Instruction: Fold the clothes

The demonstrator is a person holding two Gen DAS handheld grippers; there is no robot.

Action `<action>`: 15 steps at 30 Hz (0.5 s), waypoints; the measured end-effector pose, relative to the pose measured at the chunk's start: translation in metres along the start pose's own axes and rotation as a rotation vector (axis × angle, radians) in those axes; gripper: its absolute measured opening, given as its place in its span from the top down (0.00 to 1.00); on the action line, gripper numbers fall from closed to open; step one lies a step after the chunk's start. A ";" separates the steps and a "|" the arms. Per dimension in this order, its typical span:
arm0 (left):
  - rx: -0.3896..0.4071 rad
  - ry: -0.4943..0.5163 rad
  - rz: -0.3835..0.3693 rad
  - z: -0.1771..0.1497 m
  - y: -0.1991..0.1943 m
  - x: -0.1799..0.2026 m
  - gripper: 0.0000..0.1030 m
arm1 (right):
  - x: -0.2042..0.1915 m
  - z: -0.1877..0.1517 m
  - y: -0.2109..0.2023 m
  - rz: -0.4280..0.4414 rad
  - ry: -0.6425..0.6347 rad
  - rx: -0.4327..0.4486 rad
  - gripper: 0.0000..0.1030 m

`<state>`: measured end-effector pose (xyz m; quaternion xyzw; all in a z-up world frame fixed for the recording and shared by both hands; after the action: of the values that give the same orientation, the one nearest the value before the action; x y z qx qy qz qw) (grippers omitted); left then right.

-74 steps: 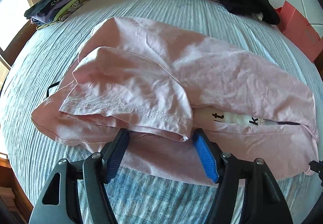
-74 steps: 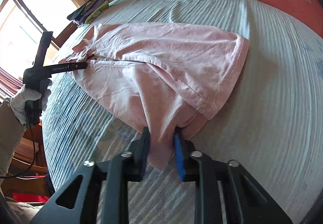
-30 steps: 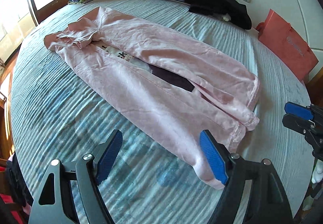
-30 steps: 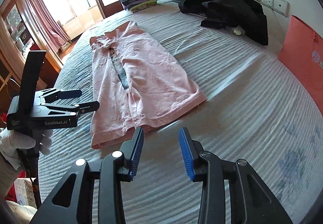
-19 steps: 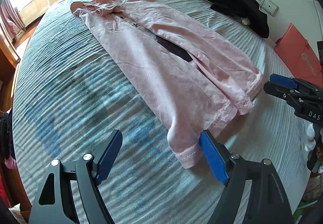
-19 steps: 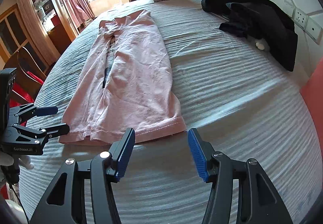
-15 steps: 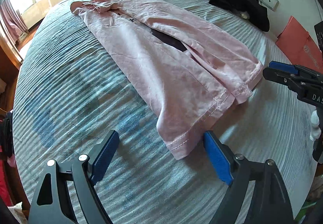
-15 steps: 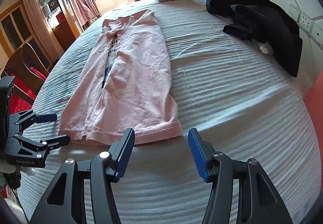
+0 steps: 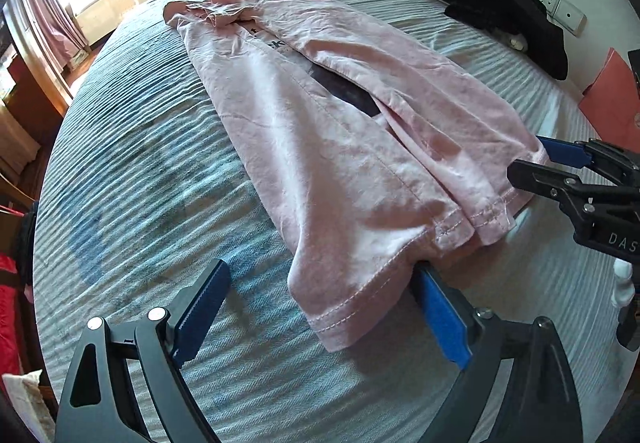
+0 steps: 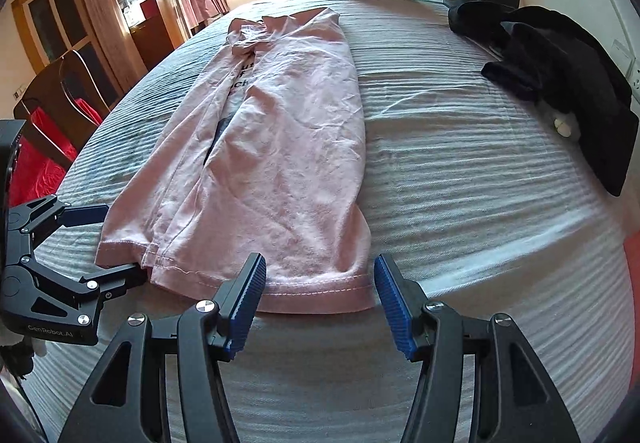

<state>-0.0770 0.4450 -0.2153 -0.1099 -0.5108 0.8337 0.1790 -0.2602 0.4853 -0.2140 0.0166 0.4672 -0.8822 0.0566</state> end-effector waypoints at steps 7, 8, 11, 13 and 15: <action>0.009 0.011 -0.010 -0.001 -0.006 0.012 0.35 | 0.000 -0.002 0.004 -0.029 -0.011 0.030 0.47; 0.013 0.018 -0.015 -0.001 -0.008 0.016 0.47 | 0.000 -0.002 0.004 -0.043 -0.012 0.033 0.54; 0.016 0.025 -0.018 0.000 -0.009 0.023 0.57 | 0.002 -0.002 0.003 -0.050 0.003 0.041 0.78; 0.018 0.023 -0.021 0.001 -0.008 0.023 0.58 | 0.003 -0.002 0.002 -0.044 0.007 0.039 0.79; 0.026 0.033 -0.022 0.001 -0.008 0.023 0.58 | 0.001 -0.003 0.002 -0.049 -0.003 0.040 0.80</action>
<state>-0.0971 0.4566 -0.2078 -0.1154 -0.4982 0.8362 0.1980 -0.2612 0.4867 -0.2174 0.0049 0.4497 -0.8925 0.0354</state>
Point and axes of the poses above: each gripper's, at about its wrist camera, not at the fingertips, and y roughly the way its jaws point, x to its right, z to its top, the point moved 6 cm from there along y, roughly the way its jaws point
